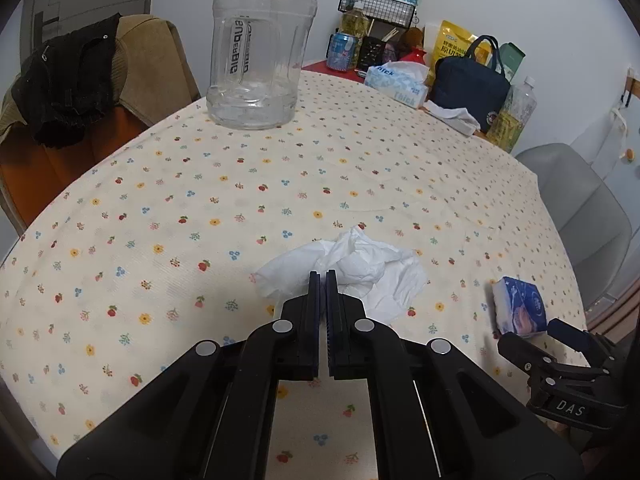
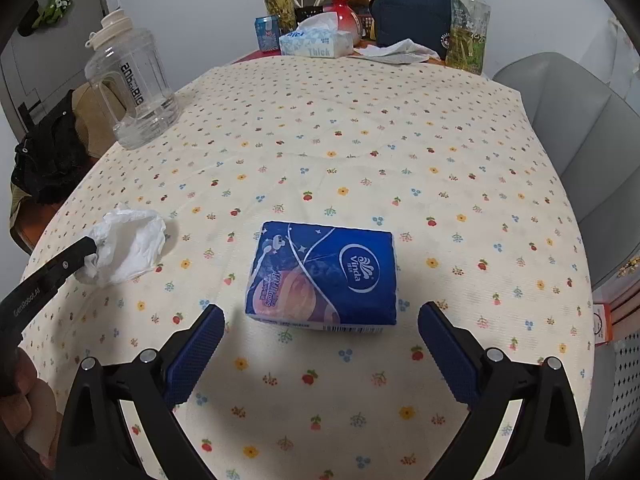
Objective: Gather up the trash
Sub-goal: 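Close the left gripper on the white tissue while the right approaches the blue pack, then grasp the blue tissue pack with the right gripper and lift it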
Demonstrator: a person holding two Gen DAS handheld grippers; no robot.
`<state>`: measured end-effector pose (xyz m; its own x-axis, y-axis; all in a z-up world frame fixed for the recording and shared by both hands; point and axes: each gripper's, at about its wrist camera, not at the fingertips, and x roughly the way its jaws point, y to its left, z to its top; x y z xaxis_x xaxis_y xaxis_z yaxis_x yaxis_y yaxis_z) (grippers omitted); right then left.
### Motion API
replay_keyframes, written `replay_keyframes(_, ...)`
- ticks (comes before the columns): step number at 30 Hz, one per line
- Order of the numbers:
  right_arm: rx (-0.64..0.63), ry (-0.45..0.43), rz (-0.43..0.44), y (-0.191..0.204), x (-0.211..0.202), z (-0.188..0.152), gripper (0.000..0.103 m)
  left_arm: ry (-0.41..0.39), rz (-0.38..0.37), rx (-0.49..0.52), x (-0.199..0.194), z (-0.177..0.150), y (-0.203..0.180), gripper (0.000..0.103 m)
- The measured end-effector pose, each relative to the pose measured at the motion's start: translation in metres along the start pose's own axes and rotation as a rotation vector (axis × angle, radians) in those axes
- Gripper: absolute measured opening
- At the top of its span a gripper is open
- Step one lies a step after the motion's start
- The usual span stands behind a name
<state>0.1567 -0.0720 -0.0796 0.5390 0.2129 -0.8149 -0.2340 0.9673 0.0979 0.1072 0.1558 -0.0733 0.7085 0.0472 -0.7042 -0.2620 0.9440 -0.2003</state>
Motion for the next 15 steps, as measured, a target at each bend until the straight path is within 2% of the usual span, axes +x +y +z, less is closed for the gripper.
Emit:
replay_keyframes(6,-0.02,0.011,-0.014,0.004,0.012,0.004,0.096,0.023,0.009,0.006,0.01,-0.003,-0.002,0.003)
replay_keyframes(8,-0.029,0.005,-0.018,0.006,0.013,0.004,0.093,0.023,0.011,0.009,0.01,-0.003,-0.003,0.003)
replay_keyframes(10,-0.042,-0.005,-0.031,0.007,0.009,0.003,0.075,0.024,0.013,0.013,0.01,-0.003,-0.004,0.003)
replay_keyframes(15,-0.035,-0.017,0.005,-0.001,-0.004,0.001,0.057,0.021,0.005,0.026,0.008,-0.003,-0.013,0.003)
